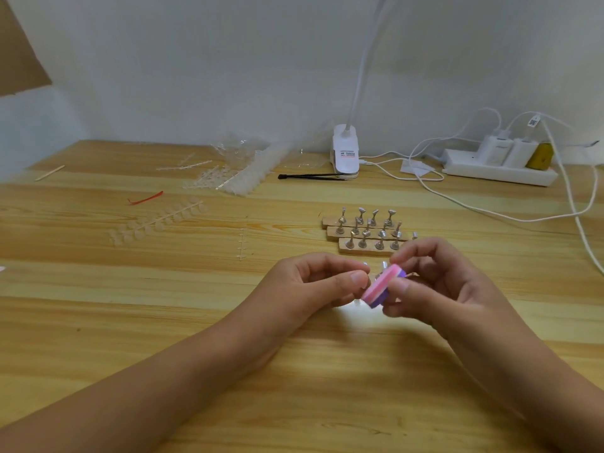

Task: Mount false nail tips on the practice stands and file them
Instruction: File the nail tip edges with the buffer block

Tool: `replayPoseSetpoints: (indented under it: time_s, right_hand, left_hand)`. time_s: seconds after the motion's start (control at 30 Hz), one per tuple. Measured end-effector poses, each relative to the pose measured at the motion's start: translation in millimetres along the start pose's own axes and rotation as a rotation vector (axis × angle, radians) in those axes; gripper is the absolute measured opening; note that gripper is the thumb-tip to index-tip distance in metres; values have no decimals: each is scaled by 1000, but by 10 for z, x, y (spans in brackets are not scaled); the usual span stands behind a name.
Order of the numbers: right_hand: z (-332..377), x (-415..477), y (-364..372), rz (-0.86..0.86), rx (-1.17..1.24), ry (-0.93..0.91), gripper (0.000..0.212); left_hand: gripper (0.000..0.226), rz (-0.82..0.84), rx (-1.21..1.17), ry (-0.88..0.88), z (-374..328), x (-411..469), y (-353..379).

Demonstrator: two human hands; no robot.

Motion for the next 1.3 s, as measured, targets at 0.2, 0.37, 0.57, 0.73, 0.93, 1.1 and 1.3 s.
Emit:
replayPoseSetpoints:
  time_s: [0.2,0.37,0.57,0.73,0.93,1.1,1.3]
  right_hand:
    - [-10,-19,85,97,-43,-6,23]
    - [-10,-19,32,64,-45,-16,25]
    - [-6,-14,-1,-2,-66,-49,27]
    - [-24,-40,96,117,-117,-64,23]
    - [-21,-21,56,103,-107,-60,23]
    - [-13,-1,21,9,-64,-93,28]
    - [-66,-34,125,200,-163,-52,20]
  left_hand:
    - [32,4,4,-2,4,-5,1]
    - [29,-1,4,-8,4,4,-6]
    - [26,-2,4,-12,6,9,-17]
    - [24,2,4,-19,11,4,-14]
    - [26,-6,-11,-19,20,19,-22]
    - [23,-21,-24,-14,28,33,-22]
    - [21,8,-68,-9,-8,22,-7]
Point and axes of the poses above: each hand's wrist, its own x-axis towards the middle knuckle, its own y-axis out of the palm, z = x × y, the point moved 3 cm from there along x, towards the middle knuckle
